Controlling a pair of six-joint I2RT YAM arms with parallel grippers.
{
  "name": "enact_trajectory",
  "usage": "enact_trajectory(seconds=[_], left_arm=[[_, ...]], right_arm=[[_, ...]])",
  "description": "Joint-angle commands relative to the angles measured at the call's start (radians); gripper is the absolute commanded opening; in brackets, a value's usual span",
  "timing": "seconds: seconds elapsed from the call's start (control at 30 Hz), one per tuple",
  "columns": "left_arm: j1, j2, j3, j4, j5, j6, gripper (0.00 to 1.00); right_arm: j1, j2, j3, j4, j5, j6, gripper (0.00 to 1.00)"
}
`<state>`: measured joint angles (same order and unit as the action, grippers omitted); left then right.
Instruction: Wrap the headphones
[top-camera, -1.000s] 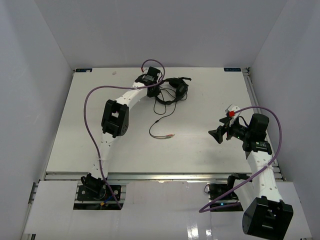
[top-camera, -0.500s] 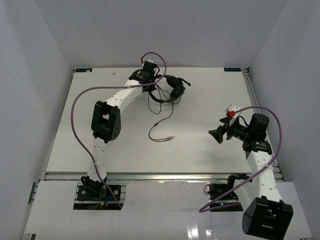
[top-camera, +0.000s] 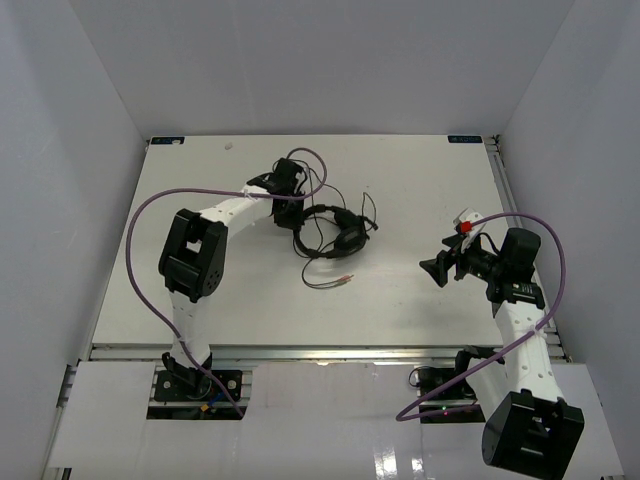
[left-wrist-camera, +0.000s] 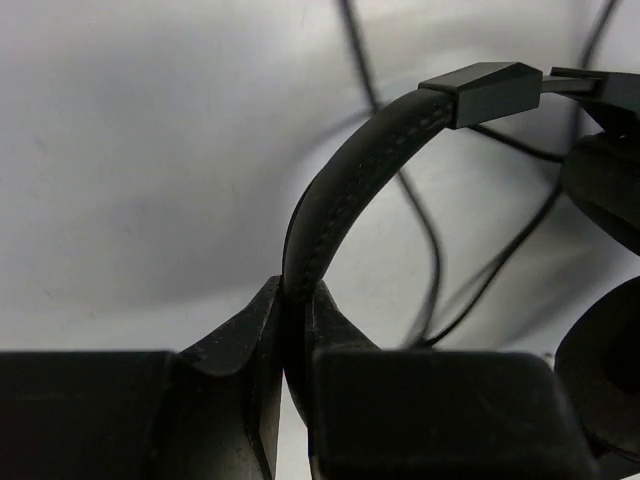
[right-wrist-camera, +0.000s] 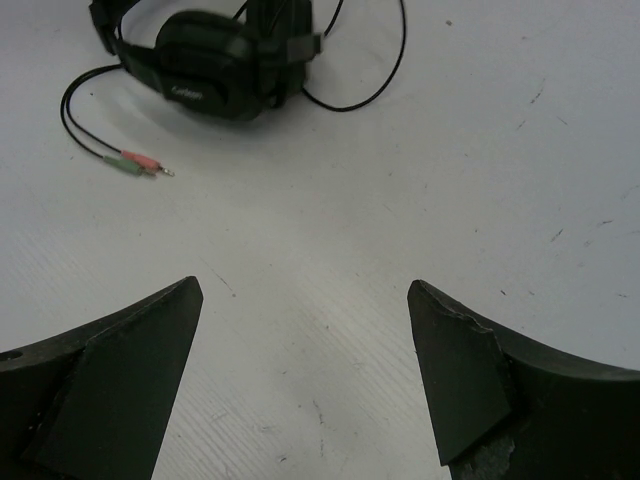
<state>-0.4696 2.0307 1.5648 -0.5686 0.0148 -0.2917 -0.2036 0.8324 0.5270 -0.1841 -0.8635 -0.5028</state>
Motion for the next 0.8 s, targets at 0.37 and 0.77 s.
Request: enact_trajectory(seconds=[0.37,0.77], left_arm=[[-0.028,-0.132,-0.196,0.075,0.020,0.048,0.23],[-0.040,-0.173,-0.178,0.032,-0.076,0.115,0.35]], right_arm=[[-0.010,0.006,0.003,0.005,-0.022,-0.010,0.90],[-0.010,0.010,0.004,0.003,-0.020,-0.011,0.90]])
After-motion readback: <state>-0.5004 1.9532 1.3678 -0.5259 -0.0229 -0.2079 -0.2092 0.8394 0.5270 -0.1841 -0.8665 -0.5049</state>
